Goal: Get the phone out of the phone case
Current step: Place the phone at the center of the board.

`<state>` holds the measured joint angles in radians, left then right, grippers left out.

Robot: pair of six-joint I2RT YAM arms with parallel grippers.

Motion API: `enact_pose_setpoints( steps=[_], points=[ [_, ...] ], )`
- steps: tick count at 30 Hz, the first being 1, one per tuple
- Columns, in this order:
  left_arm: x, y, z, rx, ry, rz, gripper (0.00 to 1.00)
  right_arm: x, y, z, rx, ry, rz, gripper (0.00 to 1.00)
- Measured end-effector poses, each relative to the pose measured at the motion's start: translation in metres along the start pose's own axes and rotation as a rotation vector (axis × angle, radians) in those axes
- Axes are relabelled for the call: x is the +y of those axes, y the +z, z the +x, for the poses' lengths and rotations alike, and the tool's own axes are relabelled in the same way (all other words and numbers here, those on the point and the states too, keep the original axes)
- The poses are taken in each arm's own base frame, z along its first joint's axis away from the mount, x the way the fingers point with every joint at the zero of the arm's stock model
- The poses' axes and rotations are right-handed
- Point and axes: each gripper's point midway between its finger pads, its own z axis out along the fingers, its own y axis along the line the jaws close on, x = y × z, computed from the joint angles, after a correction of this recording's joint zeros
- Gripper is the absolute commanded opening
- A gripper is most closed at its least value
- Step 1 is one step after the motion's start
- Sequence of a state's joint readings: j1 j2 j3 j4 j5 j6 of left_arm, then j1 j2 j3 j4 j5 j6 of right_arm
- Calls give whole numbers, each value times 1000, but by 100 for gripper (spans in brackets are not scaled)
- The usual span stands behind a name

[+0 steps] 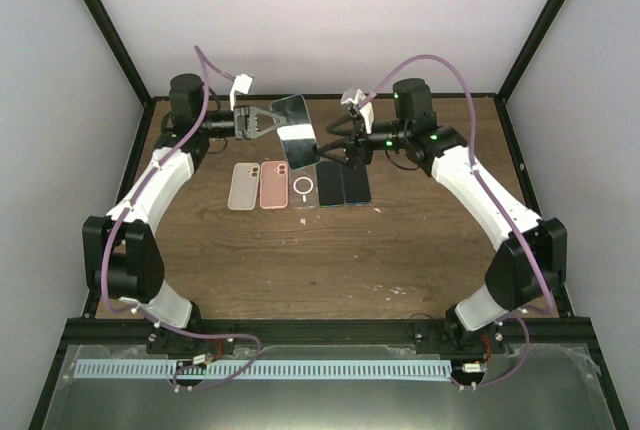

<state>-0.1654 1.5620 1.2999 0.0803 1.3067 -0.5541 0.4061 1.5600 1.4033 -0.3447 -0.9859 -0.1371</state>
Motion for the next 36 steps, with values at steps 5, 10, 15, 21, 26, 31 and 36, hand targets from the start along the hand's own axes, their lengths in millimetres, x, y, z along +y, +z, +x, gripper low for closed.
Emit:
enact_pose_setpoints(
  steps=[5, 10, 15, 21, 26, 31, 36],
  points=[
    [-22, 17, 9, 31, 105, 29, 0, 4, 7, 15, 22, 200, -123, 39],
    [-21, 25, 19, 50, 155, -1, 8, 14, 5, 10, 16, 287, -202, 6],
    [-13, 28, 23, 63, 184, -62, 38, 19, 3, 9, 16, 318, -246, 1],
    [-2, 24, 22, 62, 224, -141, 64, -8, -11, 19, 12, 400, -185, 1],
    [18, 7, 18, 45, 236, -257, 91, -39, -31, 40, 19, 468, -82, 1],
    [46, -26, 7, 1, 211, -409, 100, -82, -54, 88, 71, 576, 61, 1],
    [64, -51, 3, -21, 205, -521, 100, -129, -86, 146, 144, 678, 219, 1]
  ],
)
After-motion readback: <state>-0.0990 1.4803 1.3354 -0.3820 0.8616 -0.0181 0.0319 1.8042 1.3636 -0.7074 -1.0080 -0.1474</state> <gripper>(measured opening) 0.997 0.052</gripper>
